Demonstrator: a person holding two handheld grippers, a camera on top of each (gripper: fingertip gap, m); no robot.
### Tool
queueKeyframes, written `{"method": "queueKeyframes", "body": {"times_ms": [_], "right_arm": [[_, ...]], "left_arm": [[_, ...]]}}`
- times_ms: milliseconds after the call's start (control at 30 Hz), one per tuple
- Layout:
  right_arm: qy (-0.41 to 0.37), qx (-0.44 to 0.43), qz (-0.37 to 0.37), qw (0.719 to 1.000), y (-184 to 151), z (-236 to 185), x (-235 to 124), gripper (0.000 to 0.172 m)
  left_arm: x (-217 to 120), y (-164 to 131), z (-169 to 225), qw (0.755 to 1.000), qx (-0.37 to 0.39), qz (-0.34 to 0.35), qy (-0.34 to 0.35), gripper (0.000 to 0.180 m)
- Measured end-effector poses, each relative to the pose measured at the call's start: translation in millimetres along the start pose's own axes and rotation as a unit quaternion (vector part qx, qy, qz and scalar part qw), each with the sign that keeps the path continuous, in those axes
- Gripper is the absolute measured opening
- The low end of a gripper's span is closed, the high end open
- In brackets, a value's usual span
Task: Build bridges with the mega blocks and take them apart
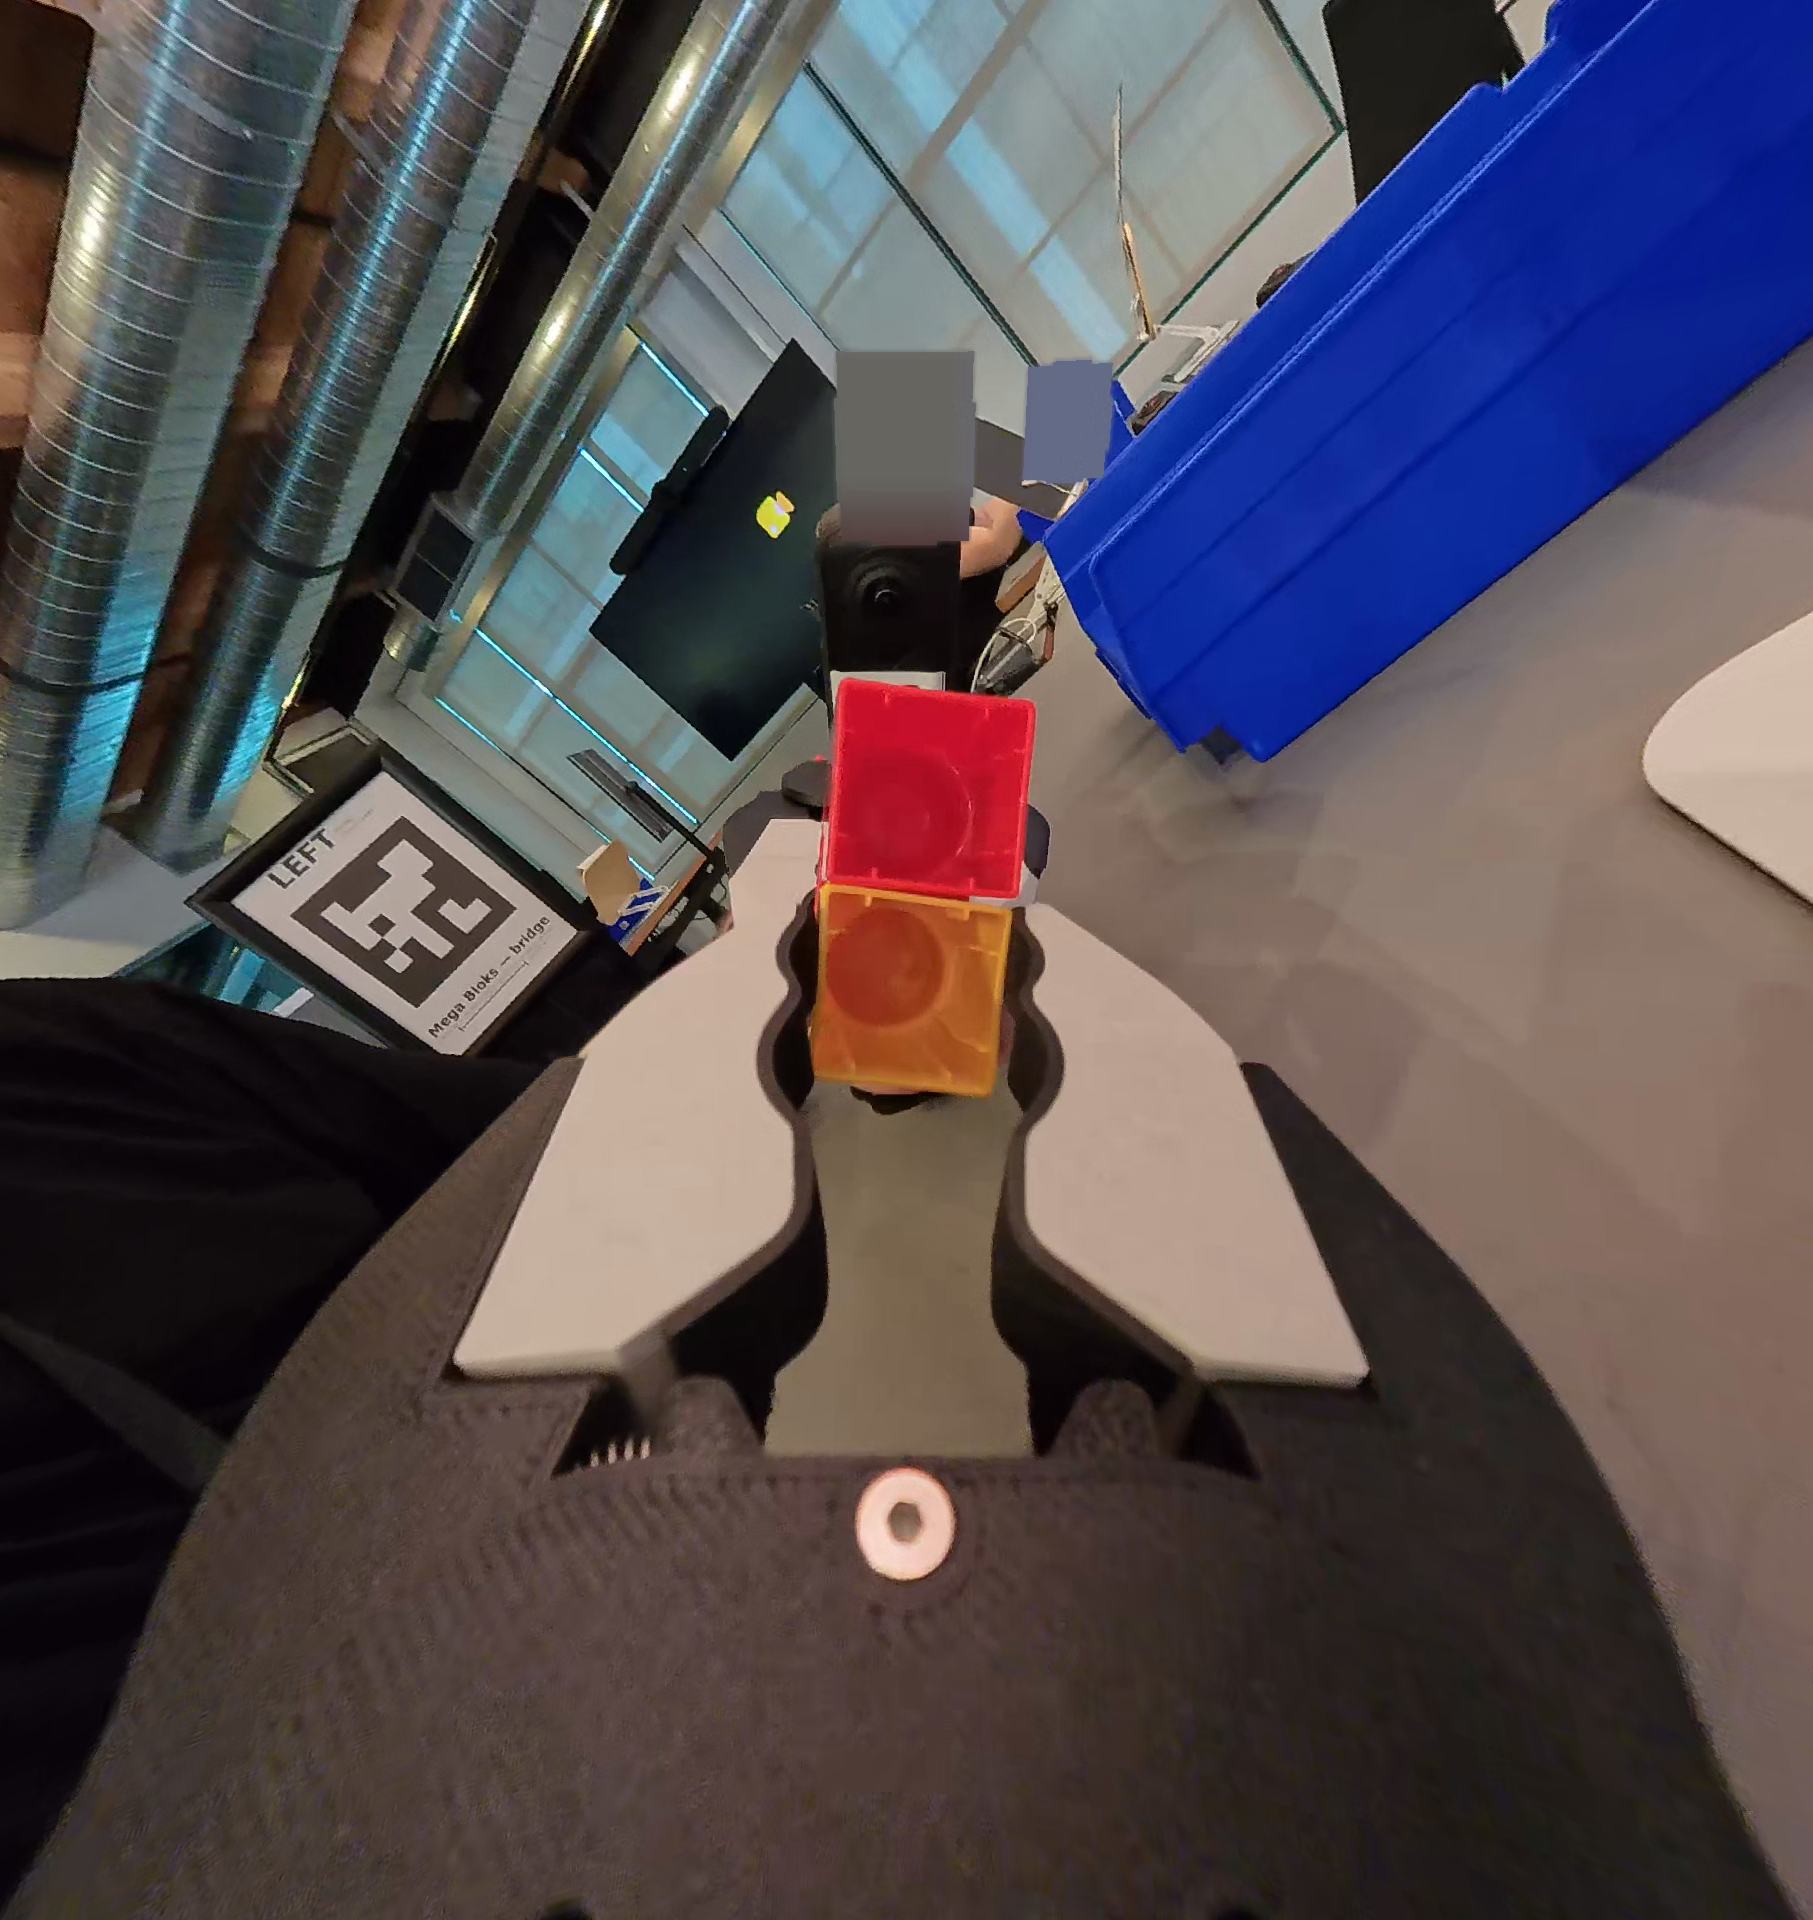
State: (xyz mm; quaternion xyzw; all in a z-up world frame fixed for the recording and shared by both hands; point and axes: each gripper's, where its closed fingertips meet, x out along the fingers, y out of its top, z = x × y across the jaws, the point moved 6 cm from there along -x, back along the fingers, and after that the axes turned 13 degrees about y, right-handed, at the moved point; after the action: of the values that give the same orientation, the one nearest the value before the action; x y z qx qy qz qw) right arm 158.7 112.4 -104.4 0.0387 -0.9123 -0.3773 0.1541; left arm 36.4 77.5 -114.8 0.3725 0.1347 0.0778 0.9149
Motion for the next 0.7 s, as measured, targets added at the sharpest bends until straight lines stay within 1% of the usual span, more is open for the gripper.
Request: {"method": "queueKeyframes", "body": {"times_ms": [67, 133, 167, 200, 233, 267, 333, 367, 400, 500, 567, 700], "right_arm": [[0.002, -0.004, 0.002, 1.000, 0.5, -1.1, -0.1, 0.035], [0.004, -0.029, -0.008, 1.000, 0.1, -4.9, 1.3, 0.035], [0.004, -0.055, -0.021, 0.998, 0.2, -8.9, 3.2, 0.036], [-0.003, -0.081, -0.039, 0.996, 1.5, -13.3, 4.8, 0.043], [-0.019, -0.105, -0.059, 0.993, 4.2, -16.3, 4.8, 0.055], [-0.035, -0.130, -0.085, 0.987, 6.9, -19.1, 3.6, 0.059], [-0.061, -0.180, -0.135, 0.972, 12.3, -26.2, 1.7, 0.068], [-0.062, -0.210, -0.153, 0.964, 15.0, -33.5, 2.7, 0.065], [-0.059, -0.233, -0.175, 0.955, 16.1, -41.3, 5.2, 0.063], [-0.068, -0.276, -0.245, 0.927, 15.2, -58.2, 15.9, 0.061], [-0.077, -0.298, -0.292, 0.906, 9.5, -62.6, 23.2, 0.061], [-0.092, -0.315, -0.391, 0.860, -9.4, -59.3, 34.5, 0.056]], "left_arm": [[-0.5, 2.0, 1.2, 1.000, 0.009, 0.014, -0.004, 0.035], [-3.9, 3.8, 4.5, 1.000, 0.020, 0.002, -0.007, 0.034], [-7.2, 5.1, 7.9, 0.999, 0.039, -0.010, -0.004, 0.034], [-11.7, 6.9, 10.2, 0.998, 0.063, -0.024, 0.013, 0.034], [-17.0, 7.9, 11.1, 0.994, 0.095, -0.042, 0.042, 0.034], [-22.1, 7.4, 12.4, 0.988, 0.124, -0.067, 0.062, 0.034], [-29.4, 6.2, 16.9, 0.980, 0.155, -0.105, 0.074, 0.034], [-31.9, 7.5, 15.3, 0.973, 0.173, -0.114, 0.100, 0.034], [-33.3, 7.3, 13.7, 0.964, 0.192, -0.134, 0.122, 0.034], [-30.1, 1.4, 17.4, 0.934, 0.250, -0.210, 0.145, 0.034], [-24.7, -3.9, 20.4, 0.902, 0.292, -0.269, 0.168, 0.034], [-13.5, -8.7, 30.6, 0.847, 0.353, -0.351, 0.186, 0.034]]}}
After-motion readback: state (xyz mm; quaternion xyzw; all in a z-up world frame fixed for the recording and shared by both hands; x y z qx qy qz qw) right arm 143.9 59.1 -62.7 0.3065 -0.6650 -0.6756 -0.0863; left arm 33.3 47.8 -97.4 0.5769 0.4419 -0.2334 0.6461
